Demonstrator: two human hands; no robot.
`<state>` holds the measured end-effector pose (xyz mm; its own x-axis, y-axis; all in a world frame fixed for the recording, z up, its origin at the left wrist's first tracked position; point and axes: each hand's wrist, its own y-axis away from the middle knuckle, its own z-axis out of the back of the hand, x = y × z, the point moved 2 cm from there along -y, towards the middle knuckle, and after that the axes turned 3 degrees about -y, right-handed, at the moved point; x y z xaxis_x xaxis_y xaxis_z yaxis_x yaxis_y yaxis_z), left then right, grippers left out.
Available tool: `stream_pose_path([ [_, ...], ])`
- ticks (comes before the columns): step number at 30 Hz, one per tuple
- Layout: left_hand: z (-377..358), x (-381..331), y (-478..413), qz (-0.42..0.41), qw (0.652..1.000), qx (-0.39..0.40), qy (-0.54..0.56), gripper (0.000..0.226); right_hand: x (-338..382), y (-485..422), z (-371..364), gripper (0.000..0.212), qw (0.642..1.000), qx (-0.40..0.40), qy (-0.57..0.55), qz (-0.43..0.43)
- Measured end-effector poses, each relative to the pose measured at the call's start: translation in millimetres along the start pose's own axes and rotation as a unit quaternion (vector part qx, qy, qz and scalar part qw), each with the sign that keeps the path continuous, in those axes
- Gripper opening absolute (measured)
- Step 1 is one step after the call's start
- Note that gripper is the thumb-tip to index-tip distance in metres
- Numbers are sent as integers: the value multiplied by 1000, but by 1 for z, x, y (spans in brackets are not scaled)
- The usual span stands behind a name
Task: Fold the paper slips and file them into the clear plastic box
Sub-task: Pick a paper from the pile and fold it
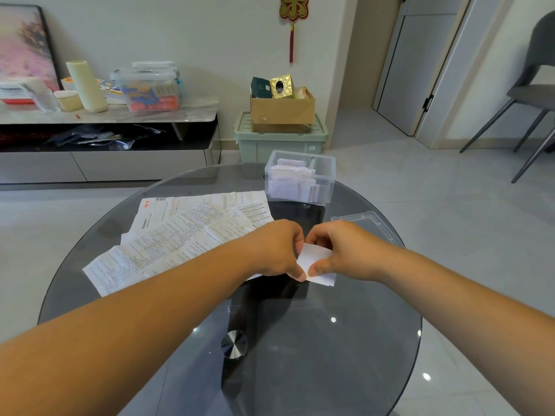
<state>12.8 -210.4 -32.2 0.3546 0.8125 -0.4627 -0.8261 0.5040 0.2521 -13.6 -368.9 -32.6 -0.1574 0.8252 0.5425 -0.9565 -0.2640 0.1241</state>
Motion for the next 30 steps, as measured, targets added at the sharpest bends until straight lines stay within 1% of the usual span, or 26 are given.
stream_pose_path([
  [4,-1,-3,3,-3,1000,-3,6,40,4,1,0,32,1000,11,15,-4],
  [8,0,-4,5,-9,1000,3,8,41,4,1,-1,34,1000,14,3,-19],
  [13,-2,0,6,-12,1000,-1,7,36,6,3,-3,40,998,14,-58,-23],
  [16,-2,0,6,-16,1000,-1,16,37,7,2,-5,46,997,5,-68,-32],
  [18,-2,1,6,-19,1000,0,20,39,4,4,-6,47,994,2,-98,-40],
  [20,-1,3,7,-29,999,-8,37,37,2,7,-4,47,990,-8,-131,-43],
  [22,3,3,9,-35,995,-21,88,28,2,10,1,49,985,-23,-165,-43],
  [25,9,3,15,-16,977,-24,210,17,7,13,6,51,975,-37,-214,-46],
  [28,9,1,22,17,943,5,331,15,12,15,10,49,973,-48,-223,-44],
  [30,10,2,25,44,918,-1,395,15,13,15,11,40,968,-66,-236,-44],
])
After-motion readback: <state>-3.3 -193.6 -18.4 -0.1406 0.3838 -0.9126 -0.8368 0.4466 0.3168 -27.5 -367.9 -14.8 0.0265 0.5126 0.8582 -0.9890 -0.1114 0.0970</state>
